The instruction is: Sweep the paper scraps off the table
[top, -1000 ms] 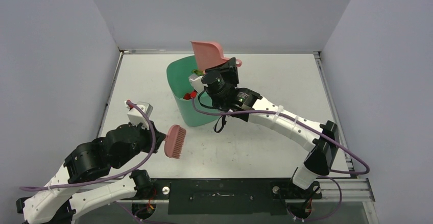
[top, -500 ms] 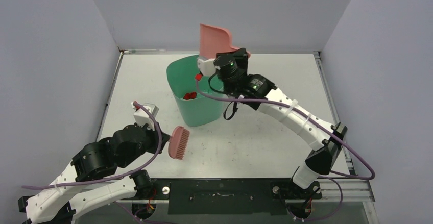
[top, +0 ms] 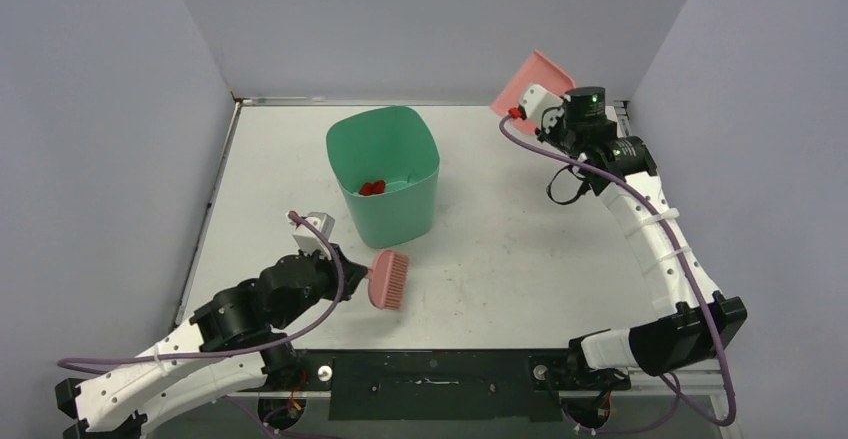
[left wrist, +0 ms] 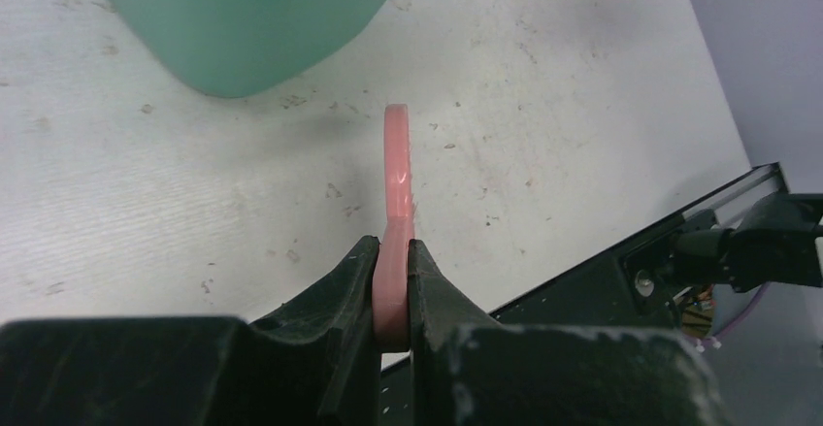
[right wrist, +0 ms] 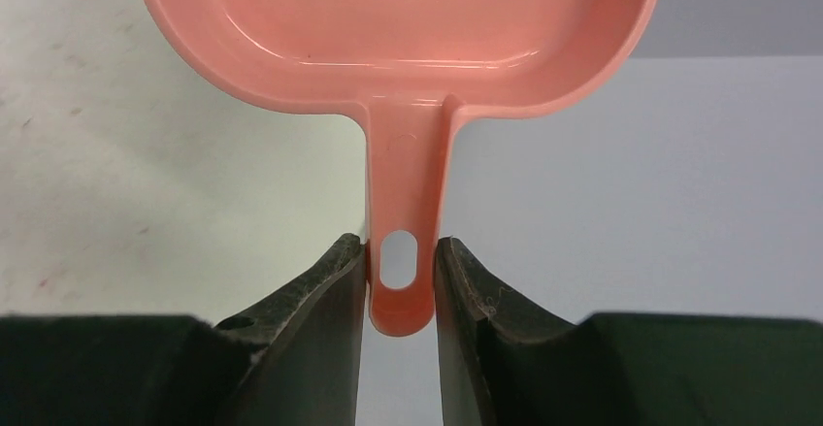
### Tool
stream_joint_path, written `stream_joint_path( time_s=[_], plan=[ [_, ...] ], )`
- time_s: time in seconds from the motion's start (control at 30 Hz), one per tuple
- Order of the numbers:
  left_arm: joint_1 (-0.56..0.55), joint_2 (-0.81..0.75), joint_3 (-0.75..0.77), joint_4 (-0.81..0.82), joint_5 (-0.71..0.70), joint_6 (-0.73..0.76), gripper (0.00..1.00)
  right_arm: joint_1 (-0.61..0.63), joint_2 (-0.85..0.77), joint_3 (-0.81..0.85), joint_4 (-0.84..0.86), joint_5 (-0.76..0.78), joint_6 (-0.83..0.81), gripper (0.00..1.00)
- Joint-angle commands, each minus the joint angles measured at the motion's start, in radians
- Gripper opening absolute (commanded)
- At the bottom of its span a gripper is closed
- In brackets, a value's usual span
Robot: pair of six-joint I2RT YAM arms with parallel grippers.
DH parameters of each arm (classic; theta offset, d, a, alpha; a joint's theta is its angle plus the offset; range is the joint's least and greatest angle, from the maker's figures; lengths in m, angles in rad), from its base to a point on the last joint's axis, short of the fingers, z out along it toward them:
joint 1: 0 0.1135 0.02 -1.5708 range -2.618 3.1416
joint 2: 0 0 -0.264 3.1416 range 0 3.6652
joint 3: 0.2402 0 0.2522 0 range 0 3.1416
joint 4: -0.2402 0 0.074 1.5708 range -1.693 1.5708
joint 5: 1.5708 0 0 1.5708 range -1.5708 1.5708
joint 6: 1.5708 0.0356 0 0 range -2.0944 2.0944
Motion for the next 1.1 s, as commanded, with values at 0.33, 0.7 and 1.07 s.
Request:
stream_joint_path(
  time_s=[0.33,0.7,1.07],
  plan=[
    [0.001,0.083,-0.465,0.820,0.045,-0.435,0.04,-0.132,-0.116,-0.564,-0.183,-0.630,0.103,0.13],
    [0.002,0.186,-0.479,0.833,0.033,-0.494,0.17,-0.134,-0.081,-0.702,-0.213,-0.723,0.034,0.29],
    [0.001,0.188,-0.402,0.505,0.021,-0.471,0.42,-0.133,-0.156,-0.756,-0.152,-0.703,0.078,0.55]
  ],
)
